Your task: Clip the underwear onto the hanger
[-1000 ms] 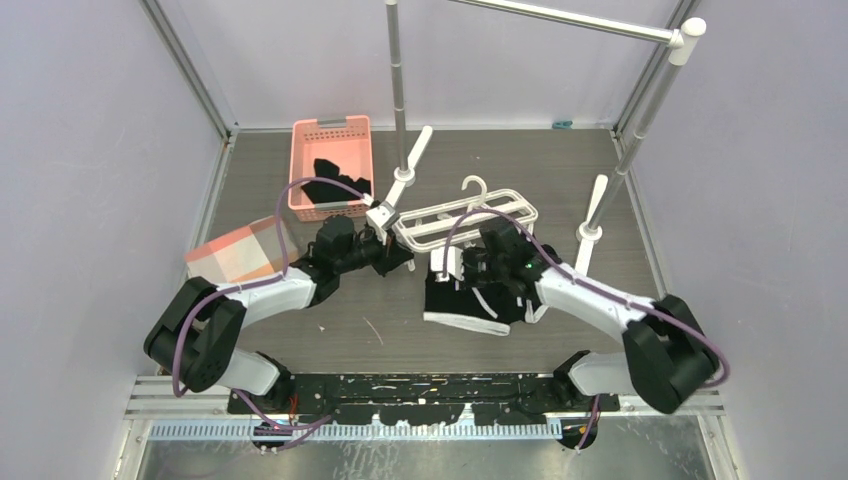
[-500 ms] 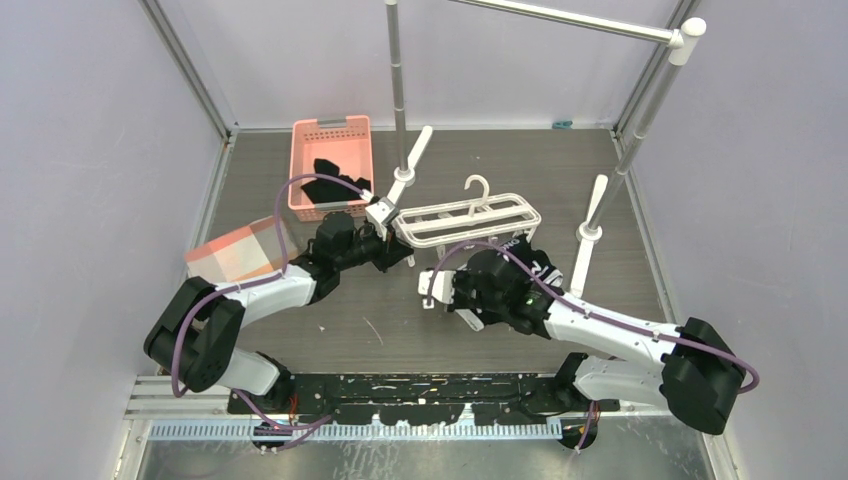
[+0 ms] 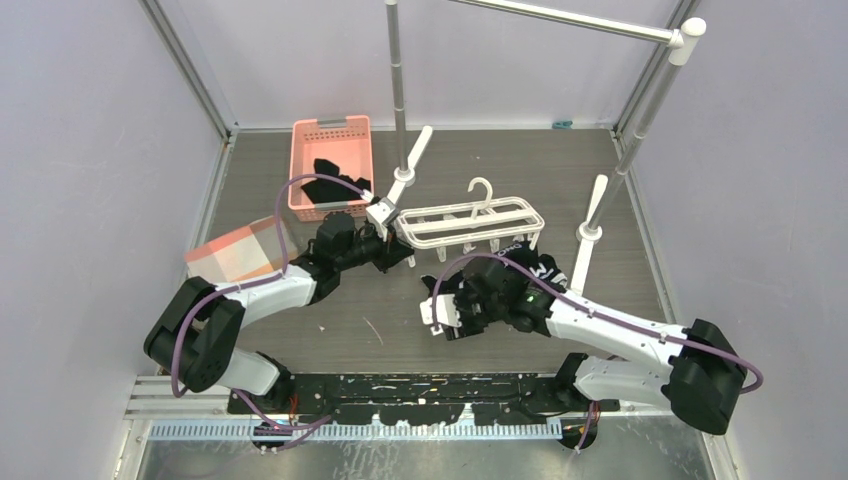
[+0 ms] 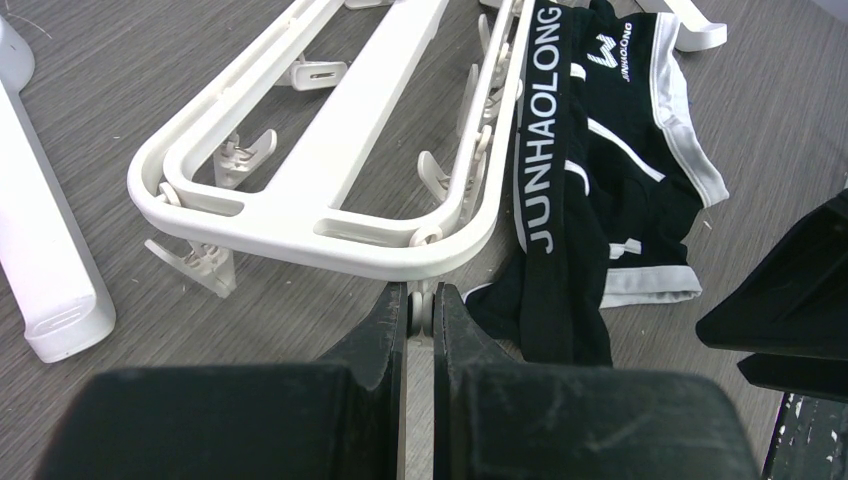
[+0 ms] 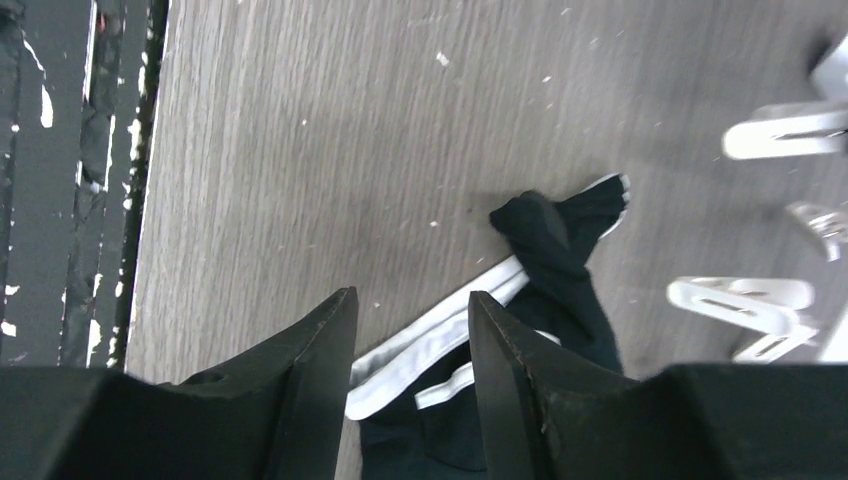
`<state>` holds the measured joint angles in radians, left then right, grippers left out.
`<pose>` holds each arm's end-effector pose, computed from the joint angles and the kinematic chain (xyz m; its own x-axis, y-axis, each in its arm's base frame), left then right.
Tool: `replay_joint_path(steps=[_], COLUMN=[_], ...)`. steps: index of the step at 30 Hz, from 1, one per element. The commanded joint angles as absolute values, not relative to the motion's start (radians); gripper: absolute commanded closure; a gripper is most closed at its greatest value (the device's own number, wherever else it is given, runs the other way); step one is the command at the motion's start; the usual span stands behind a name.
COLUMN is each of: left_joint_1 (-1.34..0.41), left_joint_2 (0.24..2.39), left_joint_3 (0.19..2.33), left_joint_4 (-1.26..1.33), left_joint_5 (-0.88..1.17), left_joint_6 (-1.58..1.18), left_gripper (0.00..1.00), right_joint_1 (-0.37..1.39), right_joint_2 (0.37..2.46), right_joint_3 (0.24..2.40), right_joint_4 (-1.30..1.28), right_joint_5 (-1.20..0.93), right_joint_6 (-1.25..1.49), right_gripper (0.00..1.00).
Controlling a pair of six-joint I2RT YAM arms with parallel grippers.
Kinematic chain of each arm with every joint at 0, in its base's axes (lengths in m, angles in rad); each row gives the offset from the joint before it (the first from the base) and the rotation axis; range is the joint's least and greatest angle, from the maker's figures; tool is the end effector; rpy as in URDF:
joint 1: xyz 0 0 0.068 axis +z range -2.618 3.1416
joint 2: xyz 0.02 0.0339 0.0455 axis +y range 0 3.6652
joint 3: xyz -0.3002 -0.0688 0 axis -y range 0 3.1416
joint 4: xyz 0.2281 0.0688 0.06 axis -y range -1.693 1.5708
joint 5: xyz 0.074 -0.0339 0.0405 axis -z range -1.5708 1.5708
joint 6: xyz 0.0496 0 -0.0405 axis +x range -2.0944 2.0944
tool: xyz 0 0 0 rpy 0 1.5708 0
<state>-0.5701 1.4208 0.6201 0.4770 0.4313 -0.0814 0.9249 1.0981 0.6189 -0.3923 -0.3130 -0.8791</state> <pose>0.2329 -0.1739 0.2505 -0.3339 0.1263 -0.9341 0.7994 0.5630 -0.2096 0.1030 0.1620 0.2361 0.3832 -0.7090 -0.5921 -0.9155 -0.2064 -0.3454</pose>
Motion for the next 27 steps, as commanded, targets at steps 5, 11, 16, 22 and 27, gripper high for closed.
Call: replay_joint_path(steps=[5, 11, 16, 22, 27], left_joint_1=[-0.573, -0.573, -0.572, -0.573, -0.574], left_joint_2=[1.37, 1.366, 1.366, 1.37, 1.367], left_joint_3=[0.63, 0.632, 0.633, 0.634, 0.637], left_joint_4=[0.536, 0.53, 0.525, 0.524, 0.518], left_joint_5=[0.434, 0.434, 0.435, 0.439, 0.436], left_joint_6=[-0.072, -0.067, -0.065, -0.066, -0.06], left_gripper=[1.0, 1.0, 1.0, 1.0, 1.0], right_joint_1=[0.773, 0.733, 0.703, 0.688, 0.687], right_joint_2=[1.188, 1.315, 1.457, 1.577, 1.616], right_joint_3=[0.818, 0.919, 1.021, 1.067, 1.073], right_joint_4=[-0.395, -0.395, -0.53, -0.572, -0.587], right_joint_5=[-0.457, -0.49, -0.52, -0.471, -0.472], right_joint_6=[-0.9, -0.96, -1.061, -1.136, -1.141], right_gripper=[0.48, 0.48, 0.45, 0.44, 0.45])
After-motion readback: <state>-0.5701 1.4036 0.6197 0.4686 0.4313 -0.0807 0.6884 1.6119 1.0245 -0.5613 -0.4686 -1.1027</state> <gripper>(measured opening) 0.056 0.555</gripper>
